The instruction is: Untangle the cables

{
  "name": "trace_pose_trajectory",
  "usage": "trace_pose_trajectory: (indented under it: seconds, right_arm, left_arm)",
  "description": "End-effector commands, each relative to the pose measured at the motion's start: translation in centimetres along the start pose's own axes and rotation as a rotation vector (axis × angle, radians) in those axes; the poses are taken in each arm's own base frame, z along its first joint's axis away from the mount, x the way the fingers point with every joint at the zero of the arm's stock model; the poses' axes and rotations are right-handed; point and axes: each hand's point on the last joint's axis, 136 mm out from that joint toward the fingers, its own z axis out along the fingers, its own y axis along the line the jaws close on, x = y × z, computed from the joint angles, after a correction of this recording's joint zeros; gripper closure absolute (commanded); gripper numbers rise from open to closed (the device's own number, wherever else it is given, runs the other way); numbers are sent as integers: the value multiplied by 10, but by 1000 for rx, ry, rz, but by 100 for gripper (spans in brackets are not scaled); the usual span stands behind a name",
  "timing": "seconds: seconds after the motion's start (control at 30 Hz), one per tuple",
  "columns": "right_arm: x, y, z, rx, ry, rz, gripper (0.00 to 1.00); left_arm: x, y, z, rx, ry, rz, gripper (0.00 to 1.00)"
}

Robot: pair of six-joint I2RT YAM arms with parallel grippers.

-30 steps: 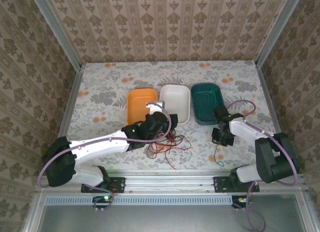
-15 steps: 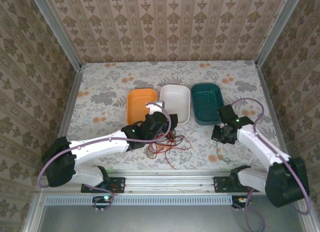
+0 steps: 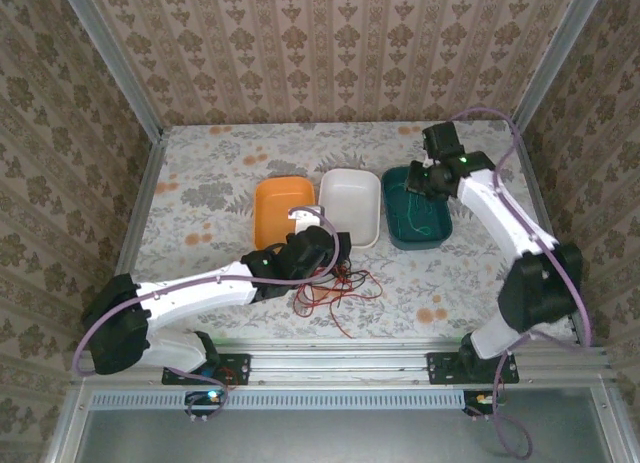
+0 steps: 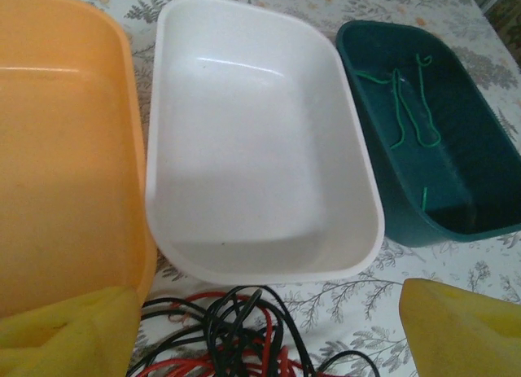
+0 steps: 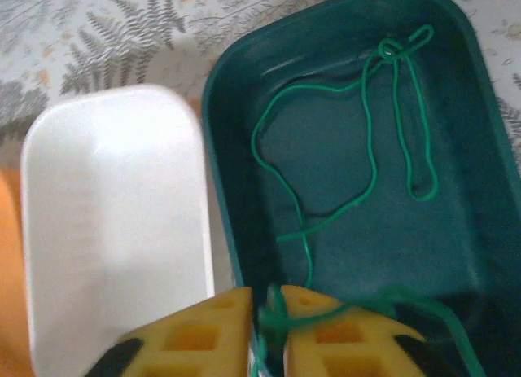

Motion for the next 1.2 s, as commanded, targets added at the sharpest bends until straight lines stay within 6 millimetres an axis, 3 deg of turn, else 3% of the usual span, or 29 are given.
trace_pose_trajectory:
  seconds: [0.0, 0.1, 0.17, 0.3, 0.43, 0.53, 0.63, 0.9, 1.1, 1.17]
  right_arm:
    - [-8, 5, 4, -6, -6, -9, 61]
    - [1, 7, -6, -16, -28, -33, 53]
    - [20, 8, -13, -29, -17, -53, 53]
    - [87, 18, -32, -144, 48, -126, 53]
    - [161, 21, -37, -273, 177, -126, 52]
    - [202, 25, -41, -356, 238, -113, 52]
    - [229, 34, -38, -416, 265, -137, 50]
    - [252, 20, 0, -311, 310, -186, 54]
    - [253, 32, 9, -360, 328, -181, 82]
    - [250, 31, 8, -351, 313, -181, 93]
  left_arm:
    - [10, 12, -7, -33, 33, -13, 16]
    - [20, 17, -7, -34, 61, -7, 16]
    - [25, 18, -6, -27, 75, -5, 18]
    - [36, 11, -2, 30, 97, -9, 18]
    - [49, -5, 3, 107, 143, 28, 18]
    - [59, -14, 8, 133, 186, 52, 18]
    - [67, -16, 12, 124, 218, 66, 18]
    - [83, -4, 21, 55, 264, 69, 20]
    - [90, -1, 27, 36, 289, 69, 22]
    - [93, 1, 28, 34, 293, 63, 29]
